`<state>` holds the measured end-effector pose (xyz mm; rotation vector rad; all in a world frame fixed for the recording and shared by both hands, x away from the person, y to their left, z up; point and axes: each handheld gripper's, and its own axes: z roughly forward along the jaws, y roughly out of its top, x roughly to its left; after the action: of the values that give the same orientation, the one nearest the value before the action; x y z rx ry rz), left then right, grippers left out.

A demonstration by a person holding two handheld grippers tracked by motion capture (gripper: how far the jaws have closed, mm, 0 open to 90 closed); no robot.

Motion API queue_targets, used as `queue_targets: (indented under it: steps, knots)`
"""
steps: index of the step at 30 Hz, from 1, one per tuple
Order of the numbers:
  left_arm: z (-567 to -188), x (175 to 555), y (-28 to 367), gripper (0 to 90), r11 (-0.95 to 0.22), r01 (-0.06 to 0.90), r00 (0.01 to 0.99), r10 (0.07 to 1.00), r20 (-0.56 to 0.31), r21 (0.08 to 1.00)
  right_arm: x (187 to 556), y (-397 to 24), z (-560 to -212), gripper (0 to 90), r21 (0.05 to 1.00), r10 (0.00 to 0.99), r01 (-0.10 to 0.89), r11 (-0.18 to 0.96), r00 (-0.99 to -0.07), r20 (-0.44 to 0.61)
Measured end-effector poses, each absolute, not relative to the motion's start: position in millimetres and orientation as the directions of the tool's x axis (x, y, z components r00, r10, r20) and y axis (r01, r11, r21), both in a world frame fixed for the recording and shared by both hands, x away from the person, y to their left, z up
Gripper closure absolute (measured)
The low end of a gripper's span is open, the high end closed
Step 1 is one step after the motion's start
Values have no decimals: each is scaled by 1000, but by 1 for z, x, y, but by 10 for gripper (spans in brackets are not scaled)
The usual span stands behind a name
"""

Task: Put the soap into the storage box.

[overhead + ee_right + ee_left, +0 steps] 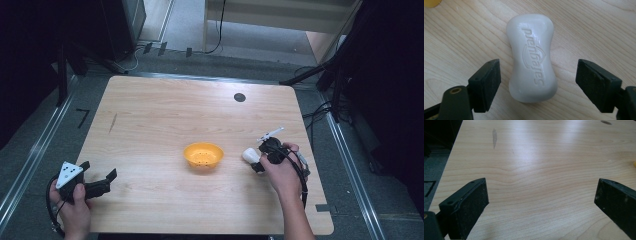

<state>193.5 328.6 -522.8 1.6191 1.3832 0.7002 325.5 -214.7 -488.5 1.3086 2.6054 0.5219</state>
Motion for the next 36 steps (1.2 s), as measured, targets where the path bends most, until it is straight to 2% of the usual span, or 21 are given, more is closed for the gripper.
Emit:
queue_targets:
  steps: [9, 15, 24, 31, 36]
  knots:
    - [-523, 194, 329, 0, -4, 478, 226, 967, -119, 878, 330, -206, -494, 317, 362, 808, 751, 552, -589, -9]
    - [-523, 194, 329, 0, -2, 478, 227, 966, -121, 878, 333, -202, -500, 438, 343, 804, 753, 561, -595, -9]
    - [-523, 193, 329, 0, -8, 479, 227, 967, -115, 878, 333, -198, -508, 450, 323, 795, 744, 585, -606, -42]
    - [-523, 194, 328, 0, -9, 479, 226, 968, -113, 878, 331, -205, -512, 448, 361, 819, 770, 526, -573, 32]
    - [-523, 193, 328, 0, -10, 478, 225, 968, -112, 878, 329, -209, -513, 449, 382, 806, 752, 537, -591, 32]
